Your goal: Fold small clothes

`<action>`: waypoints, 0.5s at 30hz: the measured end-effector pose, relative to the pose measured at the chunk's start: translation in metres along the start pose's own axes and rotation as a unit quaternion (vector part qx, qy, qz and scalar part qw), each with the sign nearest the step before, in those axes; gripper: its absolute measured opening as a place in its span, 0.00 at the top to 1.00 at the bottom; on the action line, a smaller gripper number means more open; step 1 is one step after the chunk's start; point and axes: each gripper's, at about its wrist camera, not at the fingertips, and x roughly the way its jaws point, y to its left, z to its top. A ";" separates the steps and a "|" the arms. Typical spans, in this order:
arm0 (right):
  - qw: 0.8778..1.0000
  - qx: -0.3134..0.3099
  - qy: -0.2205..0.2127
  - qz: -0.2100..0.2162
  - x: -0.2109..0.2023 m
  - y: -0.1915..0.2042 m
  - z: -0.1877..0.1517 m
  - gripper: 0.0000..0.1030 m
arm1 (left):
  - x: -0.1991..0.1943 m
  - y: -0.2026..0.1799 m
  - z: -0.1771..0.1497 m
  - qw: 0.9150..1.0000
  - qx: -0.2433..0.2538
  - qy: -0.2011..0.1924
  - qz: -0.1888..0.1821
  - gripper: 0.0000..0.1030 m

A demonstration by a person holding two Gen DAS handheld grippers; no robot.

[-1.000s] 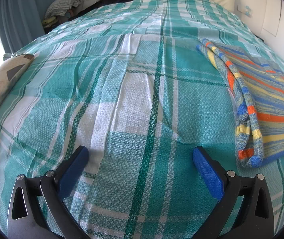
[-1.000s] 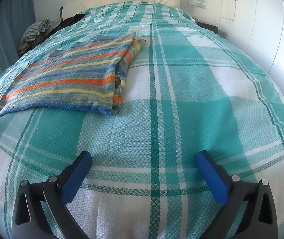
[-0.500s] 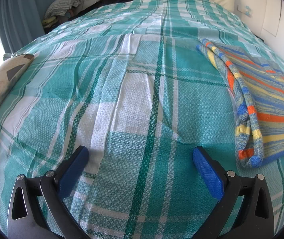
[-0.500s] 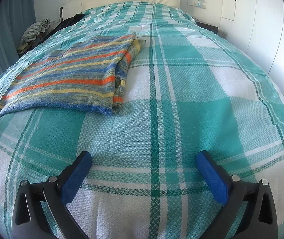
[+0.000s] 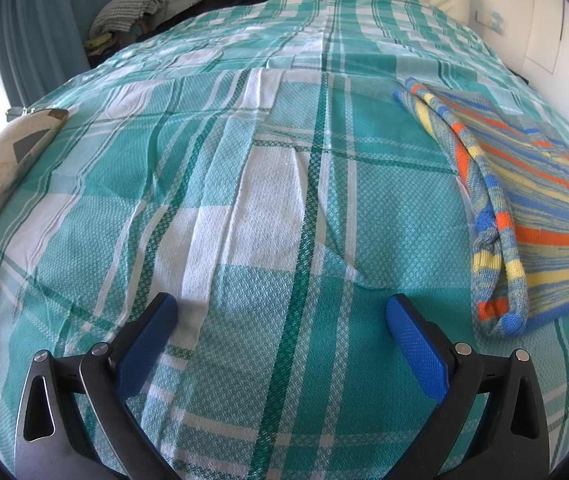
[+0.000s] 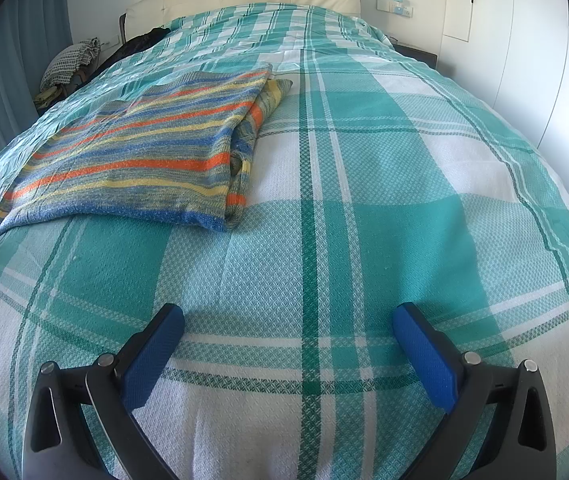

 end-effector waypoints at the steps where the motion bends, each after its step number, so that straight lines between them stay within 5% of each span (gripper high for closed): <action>1: 1.000 0.000 0.000 0.000 0.000 0.000 0.000 0.00 | 0.000 0.000 0.000 1.000 0.000 0.000 0.000 0.00; 15: 1.000 0.006 -0.004 0.009 -0.001 -0.002 0.000 0.00 | 0.001 0.000 0.000 1.000 0.001 0.000 0.001 0.00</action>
